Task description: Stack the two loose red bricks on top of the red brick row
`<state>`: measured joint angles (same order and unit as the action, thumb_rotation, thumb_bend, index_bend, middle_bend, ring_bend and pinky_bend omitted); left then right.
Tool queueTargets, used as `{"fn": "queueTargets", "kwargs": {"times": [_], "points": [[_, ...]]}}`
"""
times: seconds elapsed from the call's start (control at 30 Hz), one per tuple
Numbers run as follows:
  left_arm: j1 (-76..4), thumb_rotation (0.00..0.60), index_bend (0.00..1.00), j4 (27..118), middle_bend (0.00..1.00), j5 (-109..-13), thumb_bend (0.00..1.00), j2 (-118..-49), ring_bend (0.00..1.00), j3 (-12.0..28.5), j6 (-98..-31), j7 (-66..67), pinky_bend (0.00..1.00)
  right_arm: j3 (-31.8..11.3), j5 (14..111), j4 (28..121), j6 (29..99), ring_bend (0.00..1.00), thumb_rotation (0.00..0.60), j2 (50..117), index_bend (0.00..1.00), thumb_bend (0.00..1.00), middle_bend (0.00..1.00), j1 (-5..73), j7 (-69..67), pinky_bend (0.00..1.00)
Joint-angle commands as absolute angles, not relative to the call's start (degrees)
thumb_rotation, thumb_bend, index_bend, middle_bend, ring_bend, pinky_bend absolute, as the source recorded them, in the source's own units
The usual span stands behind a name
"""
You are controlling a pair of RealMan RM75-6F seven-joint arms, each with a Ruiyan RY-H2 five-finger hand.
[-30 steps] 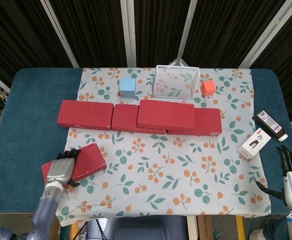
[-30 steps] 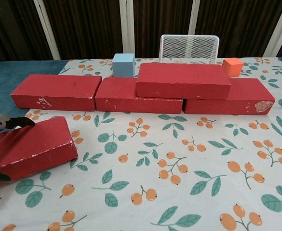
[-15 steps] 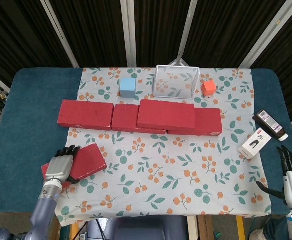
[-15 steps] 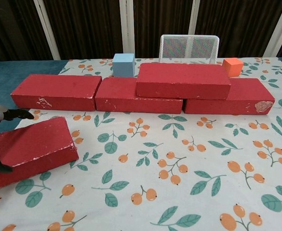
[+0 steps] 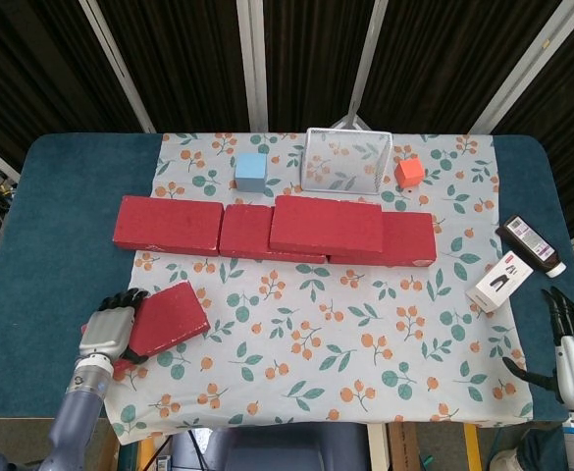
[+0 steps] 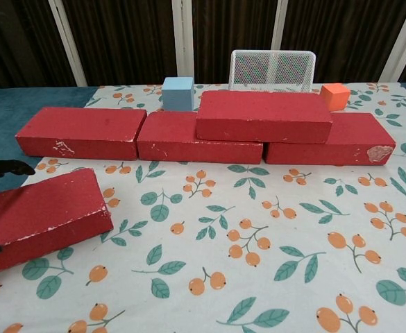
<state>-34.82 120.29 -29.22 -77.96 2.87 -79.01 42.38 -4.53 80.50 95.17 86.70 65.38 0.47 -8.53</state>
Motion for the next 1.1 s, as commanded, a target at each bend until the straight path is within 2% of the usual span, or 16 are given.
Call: {"fn": "queueTargets", "kwargs": {"times": [0.03,0.63,0.83,1.1], "points": [[-34.73,0.600,0.00,119.78,0.00,-29.42,0.00,-77.78,0.00,3.07,-78.20,41.59,0.00,-4.65,80.44,95.19,86.70,0.00,0.600,65.45,0.00,0.05,0.02,0.43,-8.30,0.00],[-34.34,0.600,0.00,116.09,0.00,-30.58,0.00,-80.08,0.00,2.33,-77.39,41.02,0.00,-5.13,80.33,95.24,86.16,0.00,0.600,65.67,0.00,0.05,0.02,0.37,-8.10,0.00],[-34.17,0.600,0.00,115.40,0.08,-31.13,0.00,-80.94,0.00,2.14,-78.66,41.98,0.02,-5.39,80.18,95.08,86.38,0.00,0.600,65.89,0.00,0.05,0.02,0.23,-8.17,0.00],[-34.55,0.600,0.00,115.41,0.10,-28.99,0.00,-81.22,0.00,2.34,-79.34,44.36,0.02,-5.57,80.05,95.10,86.27,0.00,0.600,65.96,0.00,0.06,0.02,0.18,-8.06,0.00]]}}
